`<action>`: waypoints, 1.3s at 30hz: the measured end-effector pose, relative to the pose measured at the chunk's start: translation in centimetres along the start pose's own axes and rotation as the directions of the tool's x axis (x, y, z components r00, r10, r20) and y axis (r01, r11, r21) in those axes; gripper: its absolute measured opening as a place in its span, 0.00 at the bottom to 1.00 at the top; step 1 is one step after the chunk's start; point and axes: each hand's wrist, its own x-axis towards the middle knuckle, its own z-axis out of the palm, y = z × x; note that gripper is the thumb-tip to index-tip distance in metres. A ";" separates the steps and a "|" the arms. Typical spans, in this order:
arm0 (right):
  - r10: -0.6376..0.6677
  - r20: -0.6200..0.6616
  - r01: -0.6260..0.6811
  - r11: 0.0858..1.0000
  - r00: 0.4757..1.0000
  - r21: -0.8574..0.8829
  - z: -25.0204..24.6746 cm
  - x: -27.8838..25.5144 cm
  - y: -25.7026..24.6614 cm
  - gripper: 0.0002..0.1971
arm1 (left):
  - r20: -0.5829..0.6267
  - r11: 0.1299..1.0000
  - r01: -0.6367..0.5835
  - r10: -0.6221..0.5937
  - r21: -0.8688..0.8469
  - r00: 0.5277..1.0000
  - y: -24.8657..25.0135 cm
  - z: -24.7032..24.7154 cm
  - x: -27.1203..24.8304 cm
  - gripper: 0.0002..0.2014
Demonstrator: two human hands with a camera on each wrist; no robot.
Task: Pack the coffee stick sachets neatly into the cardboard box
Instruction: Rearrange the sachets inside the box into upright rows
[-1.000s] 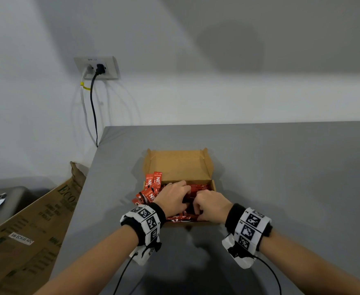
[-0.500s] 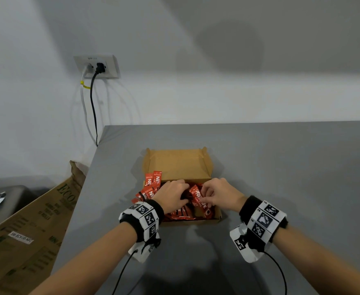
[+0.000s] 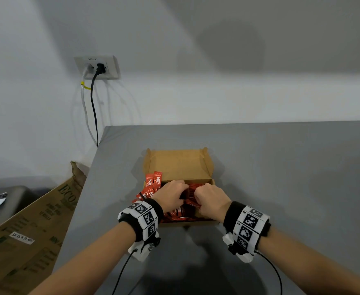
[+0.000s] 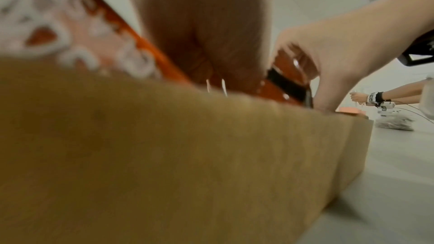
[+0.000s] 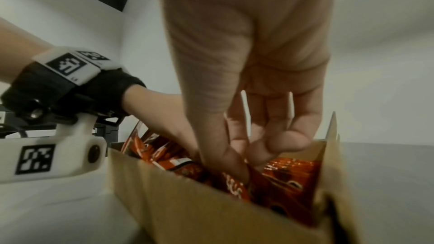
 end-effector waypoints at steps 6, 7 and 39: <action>0.043 0.004 -0.043 0.999 0.999 -0.031 0.9 0.5 -0.5 0.09 | 0.058 1.000 -0.023 0.024 -0.015 0.998 -0.2 -0.7 -0.1 0.02; 0.042 0.011 -0.042 0.999 0.999 -0.027 0.9 0.5 -0.6 0.09 | 0.057 0.999 -0.033 0.033 -0.006 0.998 0.0 -0.7 -0.2 0.03; 0.233 -0.076 -0.213 0.954 0.970 0.210 2.4 -1.3 2.8 0.10 | -0.040 0.985 -0.064 0.071 0.161 0.997 0.9 1.0 0.0 0.11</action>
